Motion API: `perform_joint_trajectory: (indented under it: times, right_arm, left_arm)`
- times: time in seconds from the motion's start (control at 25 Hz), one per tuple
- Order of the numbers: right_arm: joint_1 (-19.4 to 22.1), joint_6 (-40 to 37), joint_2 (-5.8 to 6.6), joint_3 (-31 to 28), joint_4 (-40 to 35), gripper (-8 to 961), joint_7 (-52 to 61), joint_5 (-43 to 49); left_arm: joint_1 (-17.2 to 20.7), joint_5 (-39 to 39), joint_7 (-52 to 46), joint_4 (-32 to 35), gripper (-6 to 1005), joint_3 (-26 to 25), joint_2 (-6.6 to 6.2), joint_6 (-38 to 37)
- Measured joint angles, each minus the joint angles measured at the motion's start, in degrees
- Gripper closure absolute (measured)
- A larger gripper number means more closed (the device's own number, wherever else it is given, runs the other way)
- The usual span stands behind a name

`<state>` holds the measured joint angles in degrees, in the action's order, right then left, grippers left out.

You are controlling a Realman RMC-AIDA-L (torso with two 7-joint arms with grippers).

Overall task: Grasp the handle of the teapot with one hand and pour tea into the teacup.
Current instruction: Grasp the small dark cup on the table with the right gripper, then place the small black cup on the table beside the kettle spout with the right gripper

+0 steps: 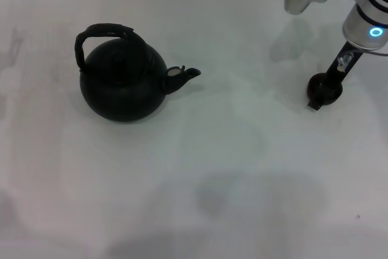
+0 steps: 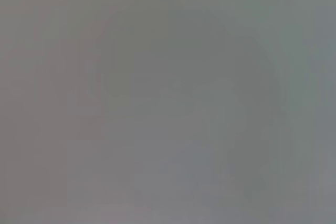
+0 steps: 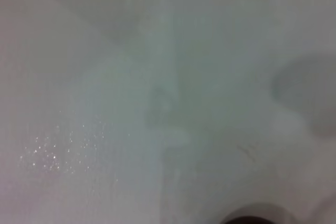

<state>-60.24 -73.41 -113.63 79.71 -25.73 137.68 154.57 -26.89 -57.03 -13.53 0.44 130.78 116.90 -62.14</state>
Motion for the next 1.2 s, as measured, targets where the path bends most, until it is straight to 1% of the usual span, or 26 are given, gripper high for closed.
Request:
perform_joint_trajectory:
  times: [0.24,0.36,0.56,0.6,0.68,0.72,0.8,0.84,0.88,0.96,1.08,1.2]
  right_arm:
    - [-0.17,-2.14,-0.15,0.11,-1.16,223,-0.01,0.16]
    - [-0.25,-2.01,-0.36,0.45,-1.97,225,-0.02,0.28]
    - [-0.91,-2.63,-0.34,0.24,-3.98,228,-0.03,0.25]
    - [-1.40,-2.80,-0.45,0.22,-4.27,229,-0.04,0.18]
    - [-2.53,-2.85,-1.21,0.45,-4.42,228,-0.05,0.20]
    - [-3.16,-2.67,-1.68,0.97,-4.41,228,-0.07,0.19]
    - [-4.48,-1.99,-2.25,2.84,-4.17,229,-0.09,-0.34]
    - [-5.67,-0.90,-2.47,5.88,-3.89,229,-0.08,-2.99]
    - [-5.67,-0.90,-2.47,5.88,-3.89,229,-0.08,-2.99]
    - [-6.44,0.30,-2.49,8.70,-3.81,229,-0.07,-6.56]
    - [-7.03,1.16,-2.50,10.43,-3.80,229,-0.08,-9.84]
    - [-7.30,1.56,-2.51,14.40,-3.81,229,-0.11,-14.03]
  left_arm:
    - [-0.13,-0.17,0.00,0.00,123,-0.21,0.00,0.01]
    - [-0.13,-0.27,0.00,0.00,123,-0.32,0.00,0.01]
    - [-0.17,-0.34,0.00,0.01,123,-0.35,0.00,0.01]
    - [-0.19,-0.34,0.00,0.00,123,-0.35,0.00,0.01]
    - [-0.32,-0.34,0.00,0.00,123,-0.35,0.00,0.01]
    - [-0.41,-0.35,0.00,0.00,123,-0.35,0.00,0.01]
    - [-0.63,-0.36,0.00,0.00,123,-0.35,0.04,0.01]
    - [-0.79,-0.36,0.00,0.01,123,-0.35,0.11,0.01]
    - [-0.81,-0.35,0.00,0.00,123,-0.35,0.13,0.01]
    - [-0.82,-0.35,0.00,0.01,124,-0.35,0.15,0.01]
    - [-0.66,-0.37,0.00,0.00,124,-0.35,0.22,0.01]
    - [-0.59,-0.37,0.00,0.00,124,-0.35,0.31,0.01]
